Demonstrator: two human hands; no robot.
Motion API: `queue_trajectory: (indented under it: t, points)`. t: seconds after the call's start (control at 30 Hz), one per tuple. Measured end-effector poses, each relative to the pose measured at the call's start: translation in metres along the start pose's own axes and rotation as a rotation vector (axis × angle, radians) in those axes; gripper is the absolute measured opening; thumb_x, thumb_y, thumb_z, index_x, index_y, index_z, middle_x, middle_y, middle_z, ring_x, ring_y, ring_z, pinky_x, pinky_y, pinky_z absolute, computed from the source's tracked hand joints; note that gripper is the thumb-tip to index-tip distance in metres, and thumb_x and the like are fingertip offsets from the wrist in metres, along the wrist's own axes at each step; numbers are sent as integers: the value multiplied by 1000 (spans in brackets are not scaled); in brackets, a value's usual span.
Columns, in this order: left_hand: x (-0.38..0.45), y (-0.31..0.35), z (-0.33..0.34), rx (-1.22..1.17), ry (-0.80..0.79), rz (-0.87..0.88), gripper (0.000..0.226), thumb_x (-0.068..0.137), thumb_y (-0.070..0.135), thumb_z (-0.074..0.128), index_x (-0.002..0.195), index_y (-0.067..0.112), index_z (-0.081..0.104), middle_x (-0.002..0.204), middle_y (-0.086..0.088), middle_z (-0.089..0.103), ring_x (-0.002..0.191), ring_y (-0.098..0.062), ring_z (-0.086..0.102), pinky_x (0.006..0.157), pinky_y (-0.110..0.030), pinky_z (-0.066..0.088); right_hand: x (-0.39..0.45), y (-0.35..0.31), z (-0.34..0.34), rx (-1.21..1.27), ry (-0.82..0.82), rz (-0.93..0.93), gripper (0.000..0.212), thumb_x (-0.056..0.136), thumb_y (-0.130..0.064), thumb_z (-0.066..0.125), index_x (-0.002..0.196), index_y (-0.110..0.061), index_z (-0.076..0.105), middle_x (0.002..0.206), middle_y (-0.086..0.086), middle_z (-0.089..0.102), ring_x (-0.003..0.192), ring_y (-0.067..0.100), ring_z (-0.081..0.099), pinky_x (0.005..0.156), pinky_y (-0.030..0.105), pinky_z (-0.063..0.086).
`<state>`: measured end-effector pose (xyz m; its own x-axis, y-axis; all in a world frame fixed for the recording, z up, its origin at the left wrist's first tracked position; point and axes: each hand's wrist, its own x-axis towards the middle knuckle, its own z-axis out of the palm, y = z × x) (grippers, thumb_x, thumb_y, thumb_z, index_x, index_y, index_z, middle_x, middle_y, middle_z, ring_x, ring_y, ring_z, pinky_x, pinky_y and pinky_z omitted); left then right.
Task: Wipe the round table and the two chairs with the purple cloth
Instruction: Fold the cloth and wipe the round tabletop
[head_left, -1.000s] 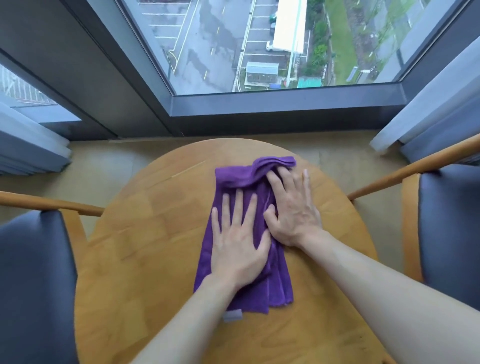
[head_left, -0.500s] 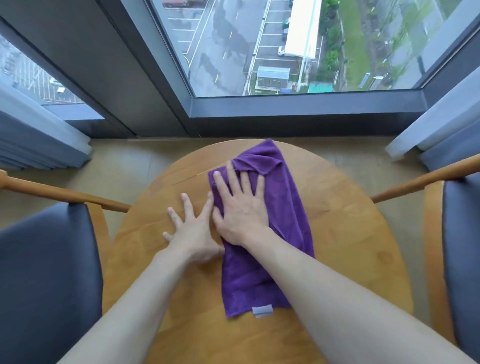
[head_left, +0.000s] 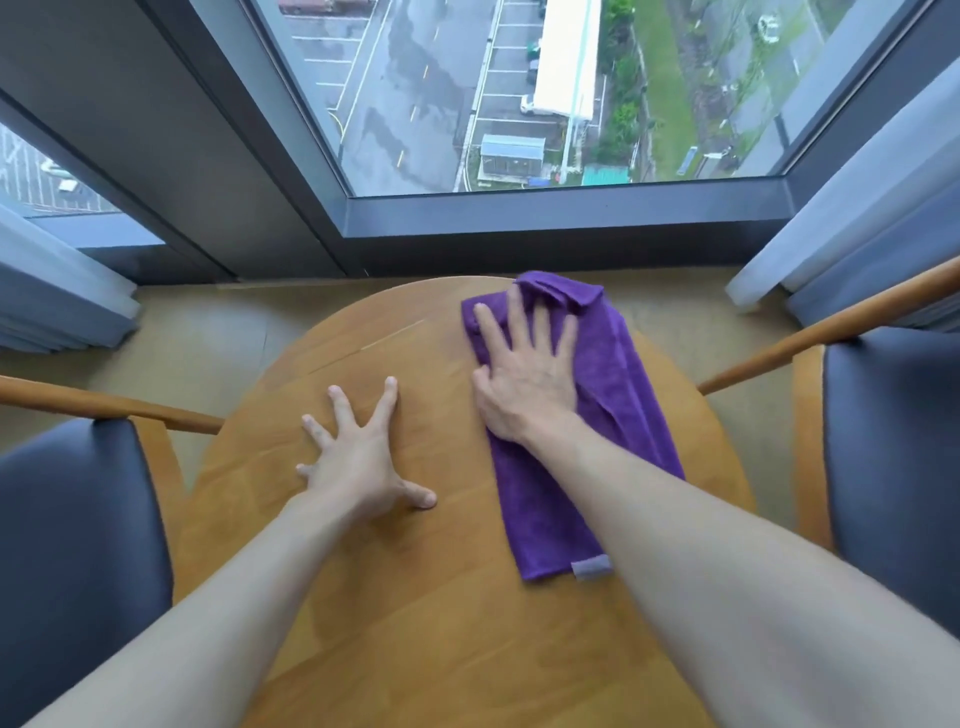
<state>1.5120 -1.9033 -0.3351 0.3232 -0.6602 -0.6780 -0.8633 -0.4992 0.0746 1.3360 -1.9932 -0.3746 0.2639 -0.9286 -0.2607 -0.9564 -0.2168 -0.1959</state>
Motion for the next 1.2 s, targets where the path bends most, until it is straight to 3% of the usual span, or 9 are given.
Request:
queue_trajectory:
  t: [0.1, 0.23, 0.33, 0.43, 0.63, 0.77, 0.87, 1.0, 1.2]
  points:
    - [6, -2, 1, -1, 9, -4, 154, 48, 59, 96, 146, 63, -22, 162, -3, -38, 152, -48, -19, 111, -76, 21, -14, -30, 11, 7, -27, -223, 74, 94, -44, 31, 163, -35, 6, 172, 3, -11, 158, 32, -3, 122, 58, -11]
    - [1, -1, 0, 7, -2, -27, 154, 47, 62, 95, 146, 64, -22, 163, -2, -37, 153, -47, -18, 114, -73, 22, -75, -3, 19, 28, -70, -394, 75, 90, -40, 32, 163, -35, 14, 173, -3, 2, 158, 25, 3, 126, 51, -9]
    - [-9, 7, -5, 90, 29, 76, 152, 48, 65, 93, 151, 59, -19, 164, -1, -35, 154, -40, -20, 115, -72, 25, -116, 57, 21, 24, -37, -288, 78, 85, -39, 41, 161, -37, 23, 171, -9, 12, 156, 25, 17, 125, 57, 0]
    - [-27, 47, 8, 226, -17, 309, 156, 42, 70, 92, 149, 61, -20, 162, 5, -40, 153, -36, -25, 110, -77, 27, -110, 112, 8, 0, -61, -75, 77, 89, -46, 35, 161, -42, 10, 172, -12, 0, 157, 27, 10, 123, 62, -3]
    - [-34, 95, 39, 197, -75, 247, 159, 46, 58, 97, 143, 62, -29, 156, -4, -47, 148, -48, -31, 108, -81, 16, -45, 92, 2, 46, 62, 88, 71, 99, -43, 26, 164, -34, -1, 171, -9, -14, 158, 28, -8, 123, 59, -10]
    - [-38, 88, 38, 196, -48, 258, 158, 44, 60, 97, 147, 61, -24, 160, -4, -42, 149, -48, -26, 108, -81, 19, -112, 86, 13, 18, -28, -187, 77, 93, -39, 35, 164, -31, 8, 173, -8, -1, 158, 29, 6, 126, 56, -1]
    - [-42, 93, 35, 174, -32, 254, 159, 44, 59, 97, 146, 62, -25, 161, -4, -40, 150, -47, -25, 110, -80, 19, -174, 124, 22, -36, -54, -319, 82, 87, -40, 44, 163, -34, 14, 172, -8, 13, 152, 30, 30, 122, 55, 11]
    - [-43, 95, 34, 160, -23, 232, 160, 42, 55, 99, 148, 62, -21, 163, -2, -37, 152, -46, -23, 110, -80, 18, -157, 166, 12, -45, -67, -132, 80, 88, -43, 38, 162, -39, 10, 171, -7, 14, 152, 32, 28, 122, 57, 8]
    - [-42, 98, 36, 152, -17, 208, 160, 41, 51, 101, 150, 62, -16, 163, -1, -37, 152, -44, -22, 111, -80, 17, -82, 108, 9, 66, 61, 218, 74, 98, -41, 30, 164, -27, -2, 172, -2, -10, 158, 28, 1, 125, 56, -6]
